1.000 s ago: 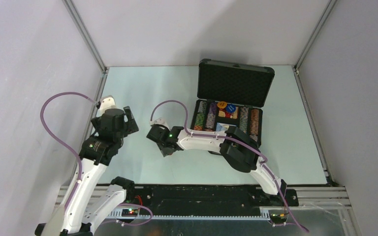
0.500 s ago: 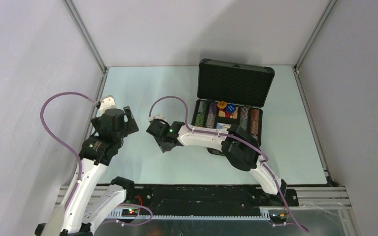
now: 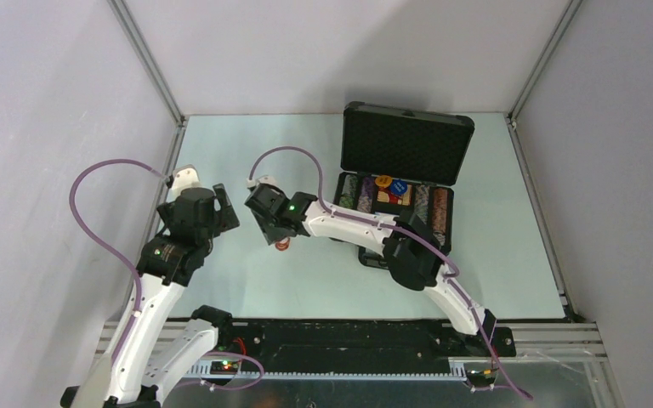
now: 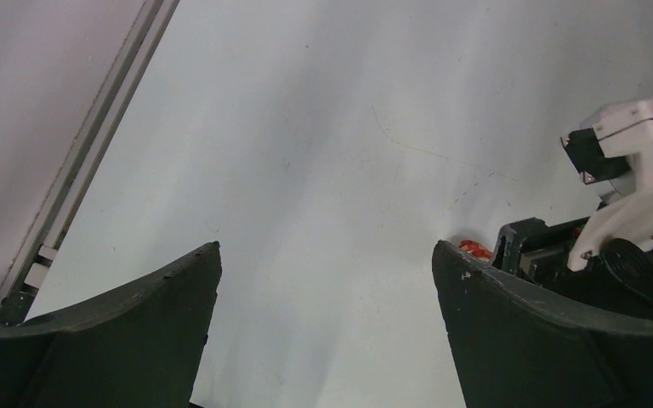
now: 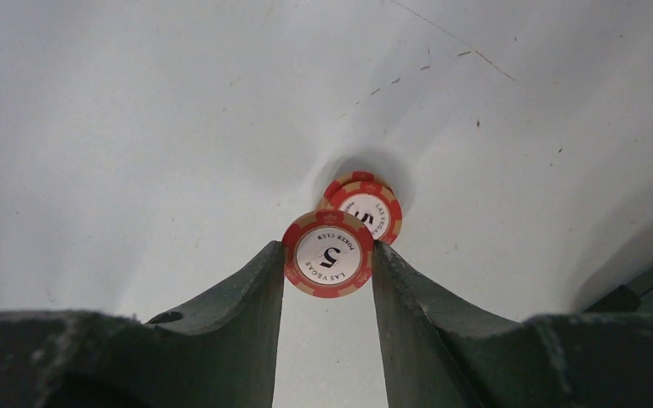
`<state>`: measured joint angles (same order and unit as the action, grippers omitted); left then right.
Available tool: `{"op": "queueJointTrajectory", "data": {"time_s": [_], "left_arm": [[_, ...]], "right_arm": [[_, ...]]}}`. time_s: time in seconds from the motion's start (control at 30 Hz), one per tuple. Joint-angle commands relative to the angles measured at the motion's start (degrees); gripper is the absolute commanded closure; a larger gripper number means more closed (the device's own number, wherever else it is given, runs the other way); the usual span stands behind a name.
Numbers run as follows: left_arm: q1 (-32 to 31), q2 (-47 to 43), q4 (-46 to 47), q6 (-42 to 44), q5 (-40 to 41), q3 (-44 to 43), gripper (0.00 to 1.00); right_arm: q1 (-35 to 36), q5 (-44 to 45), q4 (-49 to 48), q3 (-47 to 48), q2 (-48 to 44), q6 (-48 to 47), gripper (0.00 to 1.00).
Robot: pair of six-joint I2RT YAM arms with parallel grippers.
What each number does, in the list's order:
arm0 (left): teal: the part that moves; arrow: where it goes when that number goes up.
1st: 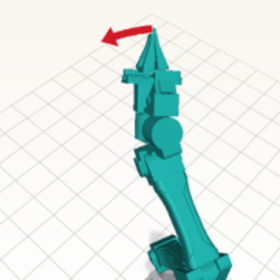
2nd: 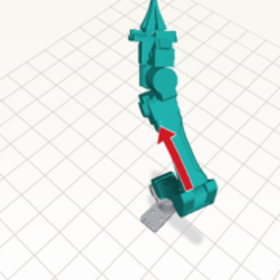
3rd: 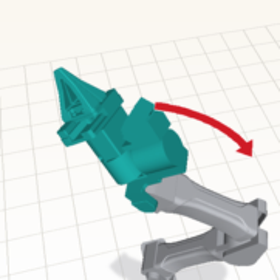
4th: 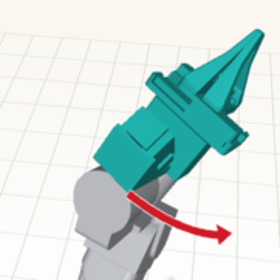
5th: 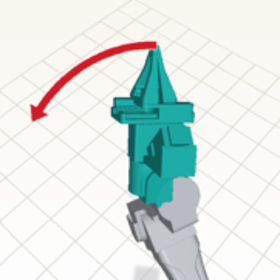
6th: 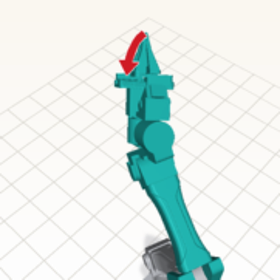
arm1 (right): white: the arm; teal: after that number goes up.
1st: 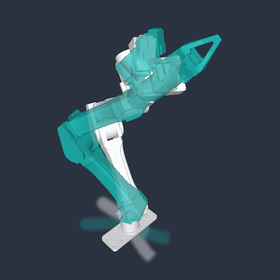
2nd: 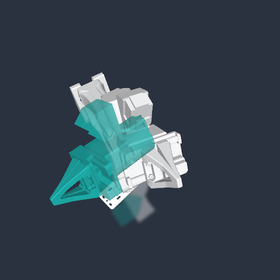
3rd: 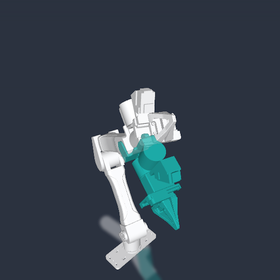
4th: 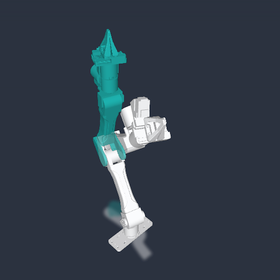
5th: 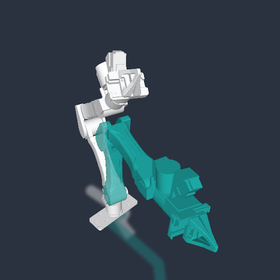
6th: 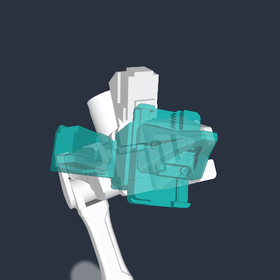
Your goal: Pack up texas hold em set
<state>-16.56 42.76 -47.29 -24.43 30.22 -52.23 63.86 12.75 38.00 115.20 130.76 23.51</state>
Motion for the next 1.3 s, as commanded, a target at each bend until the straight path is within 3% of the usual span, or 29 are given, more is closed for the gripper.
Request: {"op": "queueJointTrajectory", "data": {"time_s": [0.0, 0.47, 0.6, 0.83, 1.1, 1.27], "left_arm": [[0.78, 0.0, 0.78, 0.26, 0.04, 0.1, 0.02], [1.08, -0.05, 0.77, 0.32, -0.29, 0.05, 0.02], [1.05, 0.03, 0.73, 0.41, -0.38, 0.02, 0.02], [1.25, 0.04, 0.73, 0.39, -0.4, 0.1, 0.02], [1.34, -0.11, 0.75, 0.37, -0.66, 0.0, 0.02], [1.3, -0.13, 0.71, 0.34, -0.76, -0.06, 0.02]], "right_arm": [[-0.73, -0.56, 1.7, 3.61, 2.76, -0.92, 0.55], [-1.59, -0.98, 2.48, 4.5, 4.34, -1.18, 0.54], [-1.56, -1.38, 2.08, 4.51, 4.45, -1.11, 0.43], [-1.55, -1.73, 1.87, 4.85, 4.46, -1.12, 0.36], [-2.9, -1.22, 3.43, 4.75, 5.12, 2.59, 0.1], [-3.08, -2.04, 4.39, 6.26, 6.83, 4.68, 0.08]]}}
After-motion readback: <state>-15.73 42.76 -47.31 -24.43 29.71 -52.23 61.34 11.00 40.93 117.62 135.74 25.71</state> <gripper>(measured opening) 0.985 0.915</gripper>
